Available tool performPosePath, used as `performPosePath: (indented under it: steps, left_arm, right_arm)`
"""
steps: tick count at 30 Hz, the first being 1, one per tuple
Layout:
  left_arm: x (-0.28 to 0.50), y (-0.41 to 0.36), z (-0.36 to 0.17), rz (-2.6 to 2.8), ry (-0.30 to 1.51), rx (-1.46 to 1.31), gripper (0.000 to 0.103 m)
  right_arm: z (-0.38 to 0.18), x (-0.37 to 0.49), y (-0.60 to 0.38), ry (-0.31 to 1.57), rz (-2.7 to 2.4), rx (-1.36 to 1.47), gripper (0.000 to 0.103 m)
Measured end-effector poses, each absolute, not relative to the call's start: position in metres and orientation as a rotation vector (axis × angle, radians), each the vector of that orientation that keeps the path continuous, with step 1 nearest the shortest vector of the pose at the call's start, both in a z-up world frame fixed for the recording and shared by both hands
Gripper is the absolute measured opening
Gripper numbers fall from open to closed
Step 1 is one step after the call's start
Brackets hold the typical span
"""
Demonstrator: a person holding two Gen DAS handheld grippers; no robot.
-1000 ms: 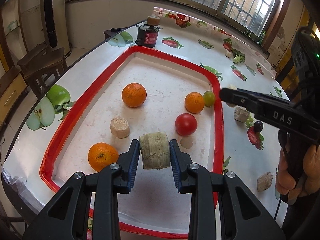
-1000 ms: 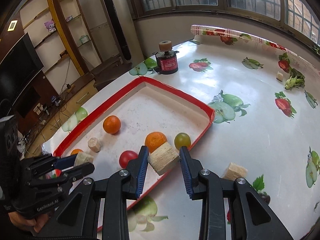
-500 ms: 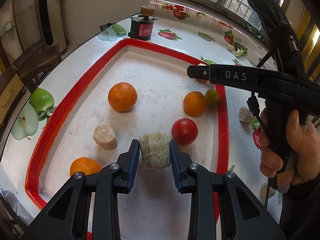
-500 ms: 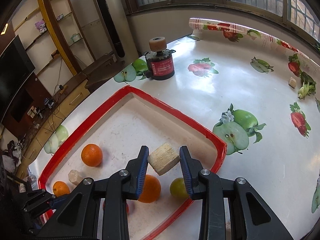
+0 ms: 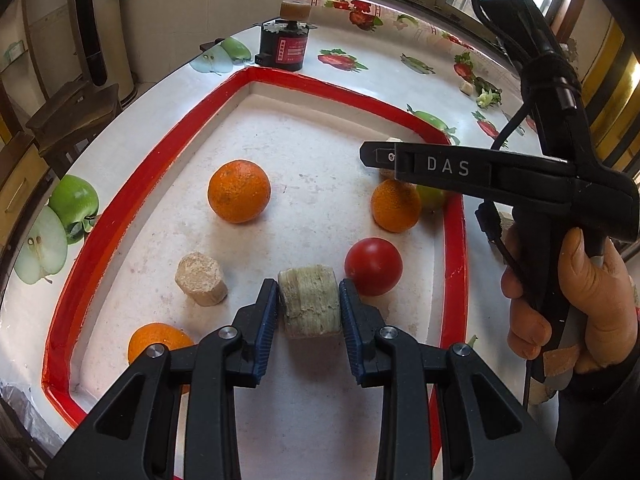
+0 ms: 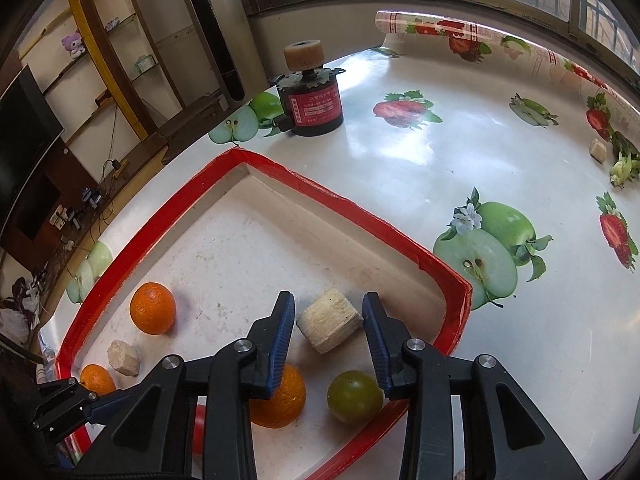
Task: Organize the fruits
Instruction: 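Carry the cylinder and block into the red tray and open both grippers, then move both tools back toward the round beige piece and red tomato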
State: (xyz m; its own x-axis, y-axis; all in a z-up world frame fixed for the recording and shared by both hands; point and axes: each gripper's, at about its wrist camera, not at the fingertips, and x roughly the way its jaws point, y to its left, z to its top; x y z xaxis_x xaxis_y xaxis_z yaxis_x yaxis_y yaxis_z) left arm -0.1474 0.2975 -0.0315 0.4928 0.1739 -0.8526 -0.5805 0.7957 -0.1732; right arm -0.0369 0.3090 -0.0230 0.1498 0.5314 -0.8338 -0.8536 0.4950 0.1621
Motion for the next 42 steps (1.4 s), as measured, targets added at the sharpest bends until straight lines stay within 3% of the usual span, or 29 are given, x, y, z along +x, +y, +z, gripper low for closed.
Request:
performPosePath:
  steps: [3, 42]
  left_arm:
    - [-0.151, 0.298, -0.029, 0.492, 0.945, -0.482, 0.049]
    - [-0.160, 0.253, 0.007, 0.452, 0.891, -0.417, 0.049]
  right_arm:
    - [-0.019, -0.040, 0.308, 0.986, 1.036, -0.391, 0.052]
    - [0.042, -0.065, 0.163, 0.865, 0.964, -0.265, 0.064]
